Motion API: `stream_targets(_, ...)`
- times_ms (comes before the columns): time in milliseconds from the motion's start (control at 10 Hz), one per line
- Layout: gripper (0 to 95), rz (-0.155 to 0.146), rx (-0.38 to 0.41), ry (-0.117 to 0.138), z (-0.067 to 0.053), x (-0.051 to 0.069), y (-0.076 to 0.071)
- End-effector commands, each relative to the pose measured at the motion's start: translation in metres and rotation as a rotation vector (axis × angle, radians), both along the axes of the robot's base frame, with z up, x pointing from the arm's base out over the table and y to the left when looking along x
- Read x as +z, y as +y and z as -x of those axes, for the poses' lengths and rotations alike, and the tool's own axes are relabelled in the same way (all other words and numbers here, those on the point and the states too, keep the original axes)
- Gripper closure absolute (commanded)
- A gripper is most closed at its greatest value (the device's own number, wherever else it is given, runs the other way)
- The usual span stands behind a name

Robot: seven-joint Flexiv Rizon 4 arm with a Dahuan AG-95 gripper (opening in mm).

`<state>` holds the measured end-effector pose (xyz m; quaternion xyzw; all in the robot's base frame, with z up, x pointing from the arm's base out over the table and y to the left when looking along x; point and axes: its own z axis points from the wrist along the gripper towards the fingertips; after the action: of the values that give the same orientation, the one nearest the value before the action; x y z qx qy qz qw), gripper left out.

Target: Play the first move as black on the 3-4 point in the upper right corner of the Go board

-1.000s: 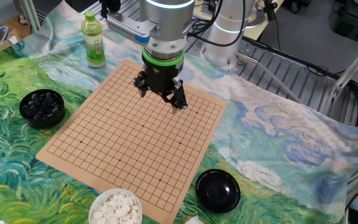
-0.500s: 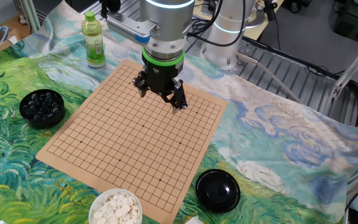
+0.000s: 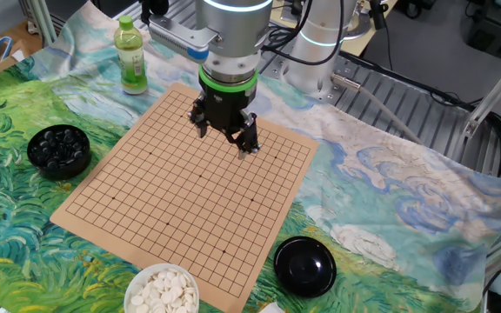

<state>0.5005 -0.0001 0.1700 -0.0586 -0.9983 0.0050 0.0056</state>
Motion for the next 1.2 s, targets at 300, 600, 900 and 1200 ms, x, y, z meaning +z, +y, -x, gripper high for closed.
stream_targets(300,95.0,0.006,-0.147,0.015,0.0002,-0.0009,0.0003)
stream_targets(600,95.0,0.005,-0.154,0.017,0.0002,-0.0009,0.0003)
stream_targets(900,95.0,0.003,-0.156,0.018,0.0001,-0.0010,0.0003)
stream_targets(1200,95.0,0.002,-0.162,0.018,0.0001,-0.0010,0.0003)
